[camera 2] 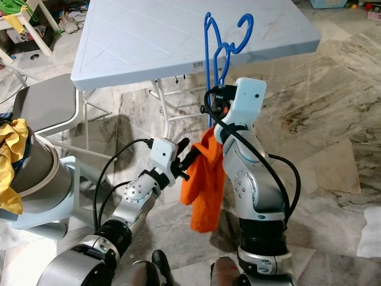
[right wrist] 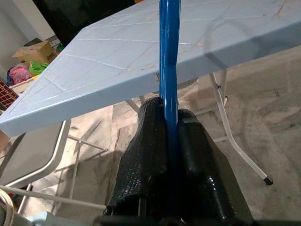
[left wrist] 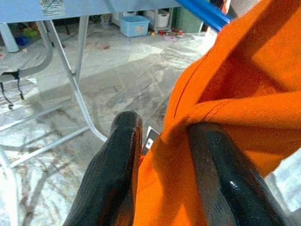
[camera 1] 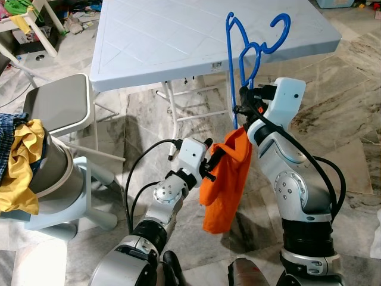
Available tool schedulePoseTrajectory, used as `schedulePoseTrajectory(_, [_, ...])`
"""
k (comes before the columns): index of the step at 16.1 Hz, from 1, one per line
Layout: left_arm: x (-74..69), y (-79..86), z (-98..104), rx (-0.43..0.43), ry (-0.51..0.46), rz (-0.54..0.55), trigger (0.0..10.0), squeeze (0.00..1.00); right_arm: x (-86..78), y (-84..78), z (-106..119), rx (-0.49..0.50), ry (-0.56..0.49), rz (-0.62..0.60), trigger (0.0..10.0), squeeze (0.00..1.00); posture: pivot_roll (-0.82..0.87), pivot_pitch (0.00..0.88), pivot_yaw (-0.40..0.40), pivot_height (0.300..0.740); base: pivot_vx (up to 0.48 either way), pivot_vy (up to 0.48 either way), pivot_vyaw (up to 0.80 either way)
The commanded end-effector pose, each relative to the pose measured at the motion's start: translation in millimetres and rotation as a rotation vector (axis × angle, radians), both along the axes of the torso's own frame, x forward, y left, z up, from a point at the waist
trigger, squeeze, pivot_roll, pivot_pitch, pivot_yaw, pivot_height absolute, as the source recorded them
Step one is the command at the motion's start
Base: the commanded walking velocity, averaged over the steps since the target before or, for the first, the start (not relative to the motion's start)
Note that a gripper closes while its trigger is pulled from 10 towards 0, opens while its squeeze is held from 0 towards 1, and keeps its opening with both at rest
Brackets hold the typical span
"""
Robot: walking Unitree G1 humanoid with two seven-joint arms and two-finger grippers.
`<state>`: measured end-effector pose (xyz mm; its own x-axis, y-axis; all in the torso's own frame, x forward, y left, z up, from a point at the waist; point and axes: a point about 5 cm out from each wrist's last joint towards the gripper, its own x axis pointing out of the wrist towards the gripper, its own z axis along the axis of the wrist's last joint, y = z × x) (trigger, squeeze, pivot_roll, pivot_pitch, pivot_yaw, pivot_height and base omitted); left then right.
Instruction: Hang hanger
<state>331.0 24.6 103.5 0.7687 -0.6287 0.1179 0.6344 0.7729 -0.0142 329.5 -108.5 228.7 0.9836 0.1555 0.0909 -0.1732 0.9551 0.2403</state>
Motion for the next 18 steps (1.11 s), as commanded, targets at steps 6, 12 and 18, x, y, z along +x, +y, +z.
schedulePoseTrajectory(6, [-5.2, -13.4, 8.2, -0.118, -0.001, -0.07, 0.0, 0.0, 0.5, 1.6, 0.1, 0.034, -0.003, -0.01, 10.0, 0.0, -0.39, 0.235, 0.122, 0.74, 0.0, 0.0, 0.0])
schedulePoseTrajectory(12, [-15.3, -17.5, 11.1, -0.18, -0.007, -0.225, 0.0, 0.0, 1.9, -4.2, -5.0, 0.03, 0.011, -0.044, 10.0, 0.0, -0.38, 0.245, 0.117, 0.74, 0.0, 0.0, 0.0])
schedulePoseTrajectory(18, [-38.1, -2.8, -3.3, -0.144, 0.073, -0.444, 0.0, 0.0, 16.3, -34.2, -1.6, 0.052, -0.071, -0.368, 10.0, 0.0, -0.34, 0.247, 0.11, 0.74, 0.0, 0.0, 0.0])
